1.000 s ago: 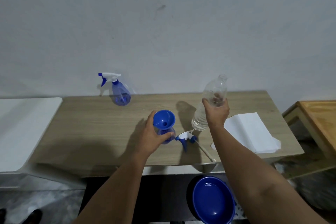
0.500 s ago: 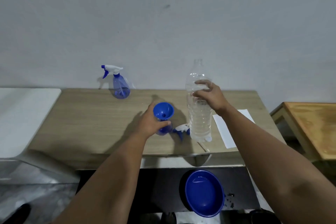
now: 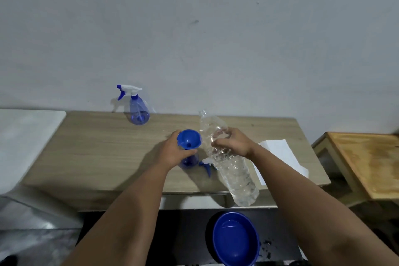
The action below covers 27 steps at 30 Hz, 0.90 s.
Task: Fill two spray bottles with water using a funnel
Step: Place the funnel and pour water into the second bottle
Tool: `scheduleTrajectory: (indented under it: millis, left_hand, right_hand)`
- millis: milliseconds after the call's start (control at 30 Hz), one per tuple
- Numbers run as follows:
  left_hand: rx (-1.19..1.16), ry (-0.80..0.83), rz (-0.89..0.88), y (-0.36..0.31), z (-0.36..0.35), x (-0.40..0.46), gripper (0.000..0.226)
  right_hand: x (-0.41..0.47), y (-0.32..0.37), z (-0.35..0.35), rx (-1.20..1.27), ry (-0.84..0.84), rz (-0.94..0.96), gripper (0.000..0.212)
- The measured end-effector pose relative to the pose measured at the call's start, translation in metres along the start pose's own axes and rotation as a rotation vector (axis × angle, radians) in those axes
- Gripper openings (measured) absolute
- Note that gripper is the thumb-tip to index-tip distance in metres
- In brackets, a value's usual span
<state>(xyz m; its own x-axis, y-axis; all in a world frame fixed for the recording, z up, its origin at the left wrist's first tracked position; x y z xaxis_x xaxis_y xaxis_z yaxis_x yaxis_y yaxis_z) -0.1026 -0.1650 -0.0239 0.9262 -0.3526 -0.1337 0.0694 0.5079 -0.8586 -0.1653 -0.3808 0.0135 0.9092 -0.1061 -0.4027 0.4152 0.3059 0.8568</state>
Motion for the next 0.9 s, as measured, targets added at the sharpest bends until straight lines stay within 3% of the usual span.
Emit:
scheduleTrajectory:
  millis: [100, 367, 500, 600, 700, 833, 900]
  left_hand:
    - [0.009, -0.003, -0.005, -0.001, 0.0, 0.002, 0.073]
    - [0.026, 0.005, -0.021, 0.001, 0.002, 0.003, 0.067]
    - [-0.012, 0.006, -0.015, 0.006, 0.0, 0.004, 0.071]
    - [-0.011, -0.005, -0.003, 0.01, 0.001, 0.006, 0.076]
    - [-0.012, 0.007, 0.004, 0.01, 0.0, 0.006, 0.077]
    - [-0.022, 0.014, 0.013, 0.01, 0.0, 0.009, 0.085]
    - [-0.01, 0.011, 0.008, 0.01, 0.001, 0.01, 0.083]
  right_hand:
    - [0.0, -0.006, -0.008, -0.011, 0.03, -0.026, 0.02]
    - [-0.003, -0.02, -0.015, -0.201, 0.107, -0.034, 0.018]
    - [-0.004, -0.028, -0.02, -0.253, 0.159, -0.06, 0.038]
    - [-0.004, -0.029, -0.021, -0.297, 0.171, -0.062, 0.035]
    - [-0.004, -0.029, -0.02, -0.308, 0.169, -0.063, 0.048]
    - [-0.003, -0.032, -0.017, -0.325, 0.172, -0.09, 0.029]
    - [-0.003, -0.033, -0.017, -0.341, 0.181, -0.089, 0.031]
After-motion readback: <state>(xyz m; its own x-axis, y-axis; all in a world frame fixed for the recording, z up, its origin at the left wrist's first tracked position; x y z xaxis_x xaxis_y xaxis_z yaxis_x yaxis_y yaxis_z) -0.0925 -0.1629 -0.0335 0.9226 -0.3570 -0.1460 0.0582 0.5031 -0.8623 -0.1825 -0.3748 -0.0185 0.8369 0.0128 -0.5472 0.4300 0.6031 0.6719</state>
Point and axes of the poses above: each hand's wrist, its own x-axis towards the middle knuckle, its own z-axis out of the back of the hand, y = z × x, the point moved 9 cm from there along x, towards the middle knuckle, and after that the axes turned 3 degrees about -z, right-handed, at the moved point
